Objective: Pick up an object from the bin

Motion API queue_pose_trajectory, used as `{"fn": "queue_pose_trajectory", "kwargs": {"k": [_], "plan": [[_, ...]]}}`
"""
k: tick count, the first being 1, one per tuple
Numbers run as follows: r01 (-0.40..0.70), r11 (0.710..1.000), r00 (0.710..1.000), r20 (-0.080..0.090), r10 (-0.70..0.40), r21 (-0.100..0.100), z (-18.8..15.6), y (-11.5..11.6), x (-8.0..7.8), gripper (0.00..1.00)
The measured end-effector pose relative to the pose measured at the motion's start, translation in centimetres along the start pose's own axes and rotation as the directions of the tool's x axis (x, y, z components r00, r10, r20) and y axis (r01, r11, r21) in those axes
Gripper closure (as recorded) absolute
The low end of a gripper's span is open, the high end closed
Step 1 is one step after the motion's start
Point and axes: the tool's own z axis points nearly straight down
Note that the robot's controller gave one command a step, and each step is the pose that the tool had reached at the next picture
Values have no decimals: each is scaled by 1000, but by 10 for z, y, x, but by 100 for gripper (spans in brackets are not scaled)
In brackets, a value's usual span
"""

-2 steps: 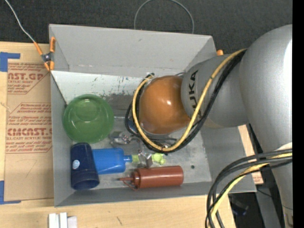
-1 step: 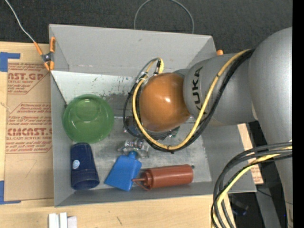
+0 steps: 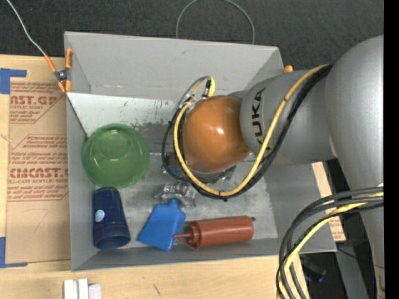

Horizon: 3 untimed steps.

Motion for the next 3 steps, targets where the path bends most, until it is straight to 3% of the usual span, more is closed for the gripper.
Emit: {"fn": "queue_pose_trajectory", "kwargs": {"k": [1, 2, 3], "plan": [[0, 1000, 1000, 0, 0, 0, 0, 0, 0, 100], [301, 954, 954, 4, -301, 2, -37, -18, 28, 100], [300, 954, 954, 5, -300, 2, -37, -18, 28, 100]]}}
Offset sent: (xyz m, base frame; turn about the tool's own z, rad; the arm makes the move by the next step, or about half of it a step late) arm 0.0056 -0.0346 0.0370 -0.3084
